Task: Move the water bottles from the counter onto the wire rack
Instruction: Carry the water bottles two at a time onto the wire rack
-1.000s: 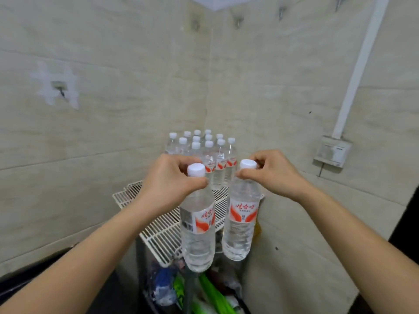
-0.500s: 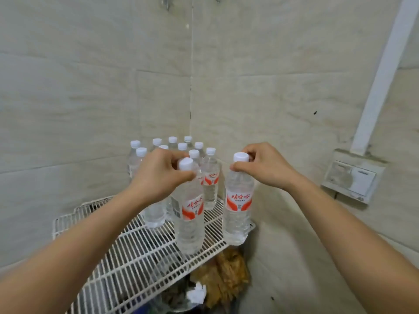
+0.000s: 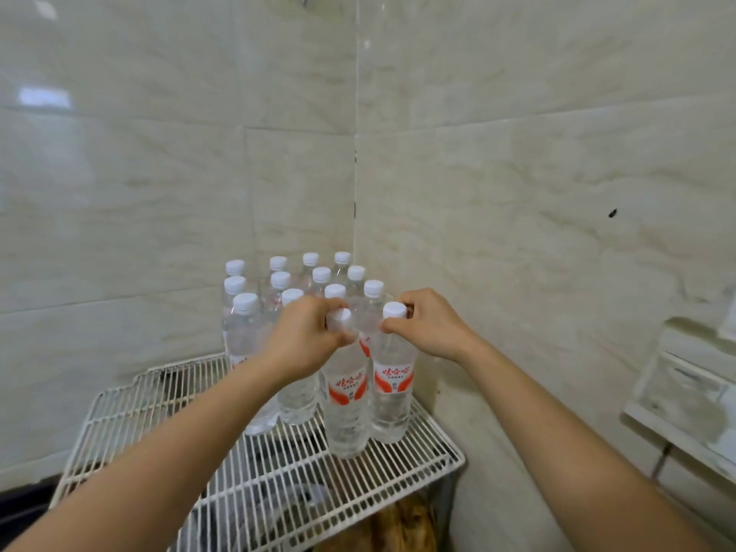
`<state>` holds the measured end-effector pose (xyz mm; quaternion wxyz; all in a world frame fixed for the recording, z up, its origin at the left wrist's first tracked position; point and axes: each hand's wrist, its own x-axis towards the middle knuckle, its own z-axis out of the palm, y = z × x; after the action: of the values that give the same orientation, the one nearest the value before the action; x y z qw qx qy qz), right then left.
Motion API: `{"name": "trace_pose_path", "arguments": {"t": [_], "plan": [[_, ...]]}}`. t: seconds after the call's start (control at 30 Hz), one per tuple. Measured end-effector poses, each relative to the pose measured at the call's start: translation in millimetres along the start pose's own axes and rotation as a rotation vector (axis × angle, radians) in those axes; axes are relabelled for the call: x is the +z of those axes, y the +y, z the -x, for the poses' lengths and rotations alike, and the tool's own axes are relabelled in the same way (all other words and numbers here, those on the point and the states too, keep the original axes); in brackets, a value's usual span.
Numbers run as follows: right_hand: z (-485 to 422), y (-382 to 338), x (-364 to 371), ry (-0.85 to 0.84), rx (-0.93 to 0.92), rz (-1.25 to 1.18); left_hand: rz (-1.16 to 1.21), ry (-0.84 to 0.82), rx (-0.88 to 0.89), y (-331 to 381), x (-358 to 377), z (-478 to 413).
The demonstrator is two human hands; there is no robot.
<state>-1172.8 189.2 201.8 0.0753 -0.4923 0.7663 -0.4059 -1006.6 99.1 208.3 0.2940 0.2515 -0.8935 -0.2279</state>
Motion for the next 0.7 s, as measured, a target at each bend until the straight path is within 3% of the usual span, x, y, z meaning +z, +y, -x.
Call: {"name": "trace_pose_path", "arguments": {"t": [0.43, 0.7], "plan": [[-29, 11, 1, -0.133, -0.06, 0.001, -0.021, 0.029, -0.003, -12, 17, -22], [-23, 17, 8, -0.107, -0.089, -0.051, 0.027, 0.101, -0.008, -28, 29, -16]]}}
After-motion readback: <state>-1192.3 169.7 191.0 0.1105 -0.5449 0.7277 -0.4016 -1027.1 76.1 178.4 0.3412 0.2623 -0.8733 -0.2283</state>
